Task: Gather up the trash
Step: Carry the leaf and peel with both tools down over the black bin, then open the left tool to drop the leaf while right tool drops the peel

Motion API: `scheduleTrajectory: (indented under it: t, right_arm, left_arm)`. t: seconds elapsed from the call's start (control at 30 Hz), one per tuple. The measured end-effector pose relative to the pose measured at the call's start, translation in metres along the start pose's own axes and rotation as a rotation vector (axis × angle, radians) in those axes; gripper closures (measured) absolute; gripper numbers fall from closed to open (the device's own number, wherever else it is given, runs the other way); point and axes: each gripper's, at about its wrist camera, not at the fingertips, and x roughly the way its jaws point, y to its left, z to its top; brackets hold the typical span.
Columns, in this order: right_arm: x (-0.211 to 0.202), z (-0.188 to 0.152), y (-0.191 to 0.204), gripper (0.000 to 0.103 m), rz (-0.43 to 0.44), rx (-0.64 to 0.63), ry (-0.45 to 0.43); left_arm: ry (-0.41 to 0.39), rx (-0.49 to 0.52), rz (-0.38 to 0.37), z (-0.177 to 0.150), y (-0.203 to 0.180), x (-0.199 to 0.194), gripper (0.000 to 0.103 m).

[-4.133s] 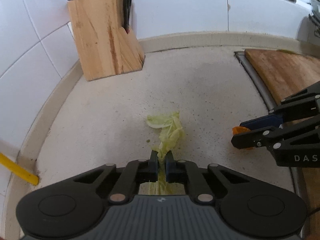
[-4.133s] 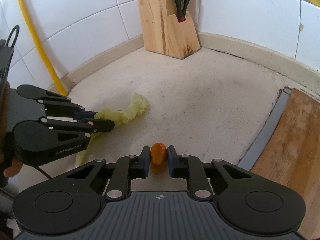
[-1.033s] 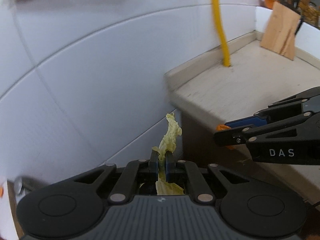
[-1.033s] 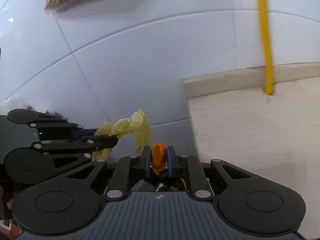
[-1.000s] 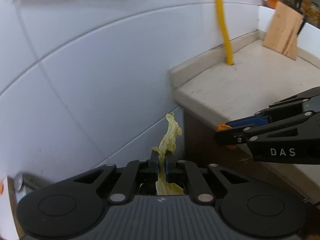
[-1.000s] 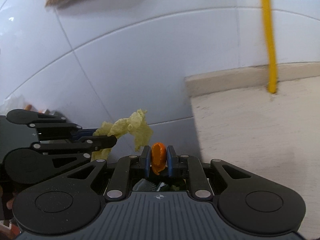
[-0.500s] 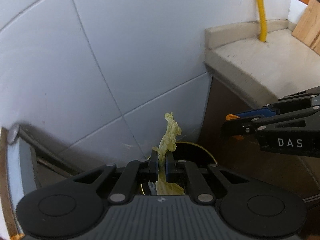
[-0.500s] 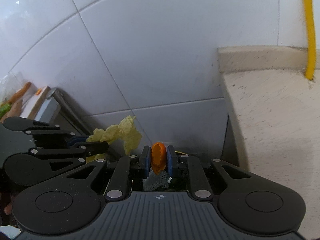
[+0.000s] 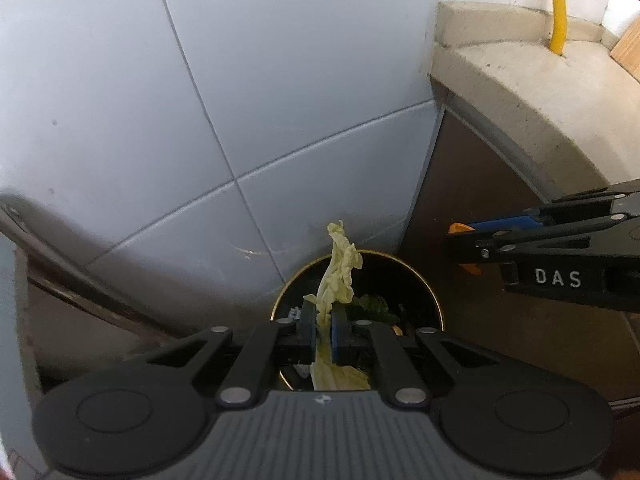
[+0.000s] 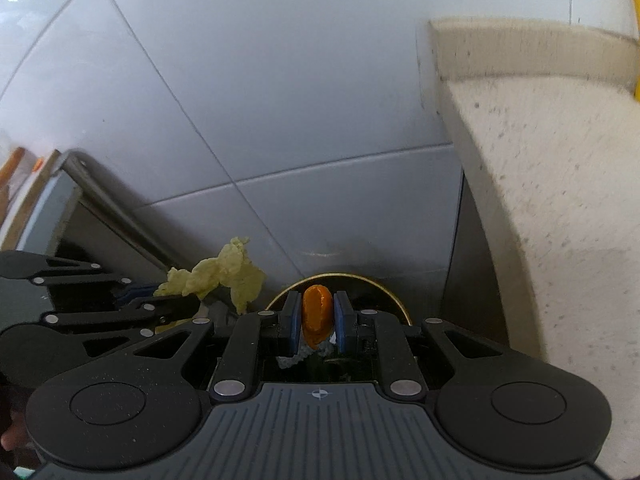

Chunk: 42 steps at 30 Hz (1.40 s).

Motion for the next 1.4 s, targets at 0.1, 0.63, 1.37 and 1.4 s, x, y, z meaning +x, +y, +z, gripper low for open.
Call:
scheduleTrajectory:
  t: [0.1, 0.63, 1.37, 1.4]
  right_arm:
    - [0.008, 0.001, 0.000, 0.080, -0.001, 0.000, 0.016]
    - [0.026, -0.004, -0.008, 0.067, 0.006, 0.046, 0.053]
    - [-0.116, -0.056, 0.015, 0.041, -0.118, 0.123, -0.200]
    - [-0.120, -0.057, 0.016, 0.041, -0.122, 0.115, -0.206]
  left_arm:
    - [0.021, -0.005, -0.013, 0.000, 0.000, 0.005, 0.099]
    - [0.010, -0.028, 0.007, -0.002, 0.003, 0.002, 0.086]
    - [-0.206, -0.162, -0.093, -0.046, -0.004, -0.124, 0.033]
    - [-0.214, -0.169, -0.088, -0.048, -0.006, -0.128, 0.032]
